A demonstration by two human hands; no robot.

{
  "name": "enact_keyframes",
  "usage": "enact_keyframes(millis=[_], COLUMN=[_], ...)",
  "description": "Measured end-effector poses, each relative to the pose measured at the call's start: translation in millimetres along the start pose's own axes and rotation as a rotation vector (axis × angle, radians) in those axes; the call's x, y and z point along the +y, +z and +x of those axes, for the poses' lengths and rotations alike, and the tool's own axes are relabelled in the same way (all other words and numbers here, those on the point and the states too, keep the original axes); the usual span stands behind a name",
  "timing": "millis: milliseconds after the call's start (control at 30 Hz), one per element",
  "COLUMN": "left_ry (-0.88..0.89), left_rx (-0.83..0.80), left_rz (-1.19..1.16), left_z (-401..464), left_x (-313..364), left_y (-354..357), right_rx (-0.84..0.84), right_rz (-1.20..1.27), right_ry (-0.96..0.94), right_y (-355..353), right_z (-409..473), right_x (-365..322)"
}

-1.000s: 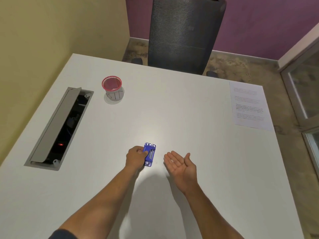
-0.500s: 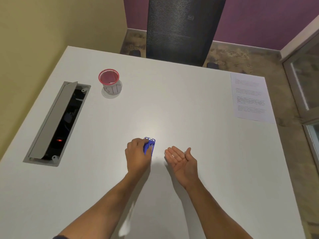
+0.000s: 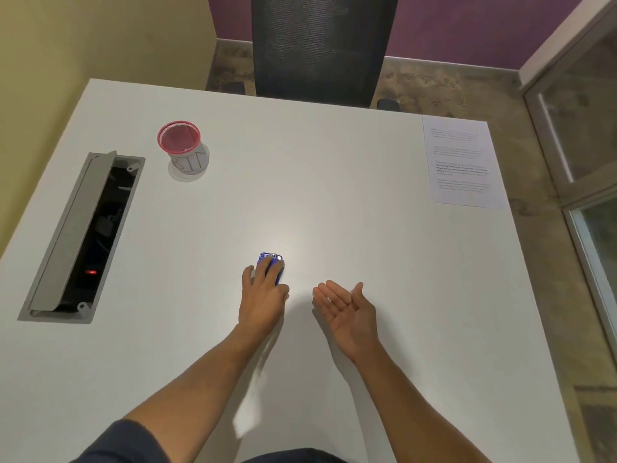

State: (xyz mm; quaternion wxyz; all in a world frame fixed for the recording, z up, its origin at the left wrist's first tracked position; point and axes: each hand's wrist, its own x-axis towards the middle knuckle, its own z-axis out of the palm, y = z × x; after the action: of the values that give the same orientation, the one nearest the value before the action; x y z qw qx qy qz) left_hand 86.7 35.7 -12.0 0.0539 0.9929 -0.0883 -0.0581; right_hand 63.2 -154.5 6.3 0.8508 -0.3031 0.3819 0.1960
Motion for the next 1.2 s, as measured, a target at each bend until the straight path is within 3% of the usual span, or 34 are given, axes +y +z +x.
enact_keyframes(millis=[700,900,1200], left_ry=[0.164,0.144,0.122], left_rx=[-0.067,-0.136,-0.199], left_rz=[0.184,0.331,0.316], left_z=[8,7,10], left_x=[8,13,19], left_y=[4,4,5], right_rx=[0.017,0.023,0.031], right_rz=[0.015,0.013,0.005], right_ry=[0.021,0.029,0.026], right_y=[-3,-4,-4], right_z=[8,5,4], right_x=[4,4,0])
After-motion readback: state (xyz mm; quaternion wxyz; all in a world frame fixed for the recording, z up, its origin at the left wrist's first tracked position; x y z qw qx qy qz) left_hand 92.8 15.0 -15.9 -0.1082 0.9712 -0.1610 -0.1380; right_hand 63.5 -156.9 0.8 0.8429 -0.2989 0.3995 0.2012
